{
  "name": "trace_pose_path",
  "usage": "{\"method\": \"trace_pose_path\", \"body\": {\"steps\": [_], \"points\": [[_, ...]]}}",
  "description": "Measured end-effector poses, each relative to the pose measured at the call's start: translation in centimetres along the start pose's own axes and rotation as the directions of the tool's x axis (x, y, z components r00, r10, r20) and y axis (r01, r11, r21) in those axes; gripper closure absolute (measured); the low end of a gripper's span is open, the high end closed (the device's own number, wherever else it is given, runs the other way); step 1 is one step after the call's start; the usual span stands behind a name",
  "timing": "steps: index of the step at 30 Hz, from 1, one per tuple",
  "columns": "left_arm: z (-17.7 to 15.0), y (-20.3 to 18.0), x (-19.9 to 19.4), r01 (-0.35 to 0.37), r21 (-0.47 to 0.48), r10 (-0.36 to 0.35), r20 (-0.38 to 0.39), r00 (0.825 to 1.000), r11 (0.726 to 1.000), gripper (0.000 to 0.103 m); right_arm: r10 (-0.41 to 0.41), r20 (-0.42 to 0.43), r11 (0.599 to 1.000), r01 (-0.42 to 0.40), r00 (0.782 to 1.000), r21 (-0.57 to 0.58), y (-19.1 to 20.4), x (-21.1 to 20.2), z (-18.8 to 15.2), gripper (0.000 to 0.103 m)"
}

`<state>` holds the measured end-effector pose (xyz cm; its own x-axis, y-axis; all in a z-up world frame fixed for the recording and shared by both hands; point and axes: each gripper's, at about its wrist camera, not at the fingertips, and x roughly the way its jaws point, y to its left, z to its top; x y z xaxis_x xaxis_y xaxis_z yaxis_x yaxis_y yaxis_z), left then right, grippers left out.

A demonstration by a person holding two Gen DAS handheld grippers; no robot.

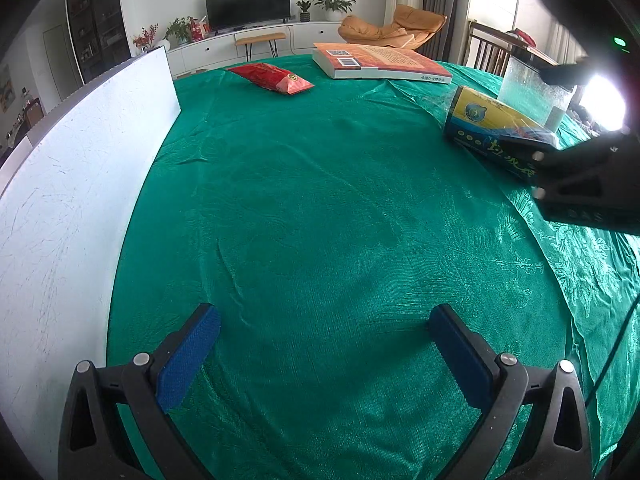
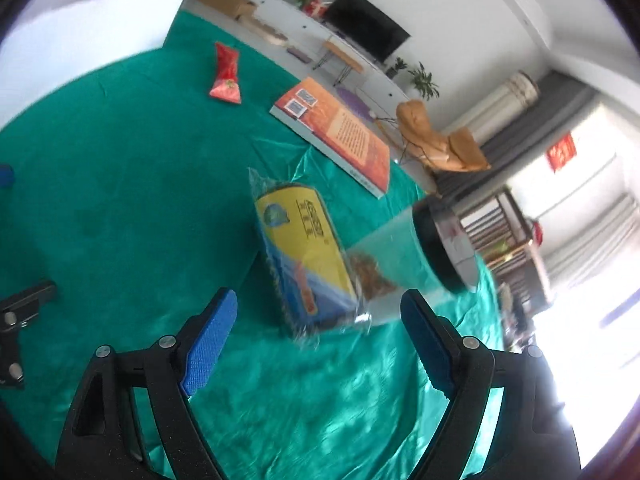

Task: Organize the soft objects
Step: 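Reach the right tool to the yellow-blue wrapped roll and grasp it, then grasp the red snack packet with the left tool while the right tool holds the roll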

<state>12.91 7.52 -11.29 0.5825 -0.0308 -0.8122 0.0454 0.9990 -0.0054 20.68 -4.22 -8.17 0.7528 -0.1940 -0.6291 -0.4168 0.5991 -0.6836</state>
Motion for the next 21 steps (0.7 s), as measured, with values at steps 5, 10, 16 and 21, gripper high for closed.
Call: {"method": "trace_pose_path", "body": {"steps": [5,10,16,21], "points": [[0.0,0.0,0.0,0.000,0.000,0.000,0.000,1.000,1.000,0.000,-0.049,-0.048,0.975,0.038,0.998,-0.217,1.8,3.6,3.5,0.019],[0.0,0.0,0.0,0.000,0.000,0.000,0.000,1.000,1.000,0.000,-0.012,-0.192,0.931,-0.059,0.981,-0.361,2.4,6.5,3.9,0.020],[0.1,0.0,0.0,0.000,0.000,0.000,0.000,1.000,1.000,0.000,0.067,-0.276,0.939,-0.154,0.959,-0.307,1.5,7.0,3.3,0.049],[0.1,0.0,0.0,0.000,0.000,0.000,0.000,1.000,1.000,0.000,0.265,-0.113,0.964,-0.266,0.958,0.007,-2.1,1.9,2.3,0.050]]}}
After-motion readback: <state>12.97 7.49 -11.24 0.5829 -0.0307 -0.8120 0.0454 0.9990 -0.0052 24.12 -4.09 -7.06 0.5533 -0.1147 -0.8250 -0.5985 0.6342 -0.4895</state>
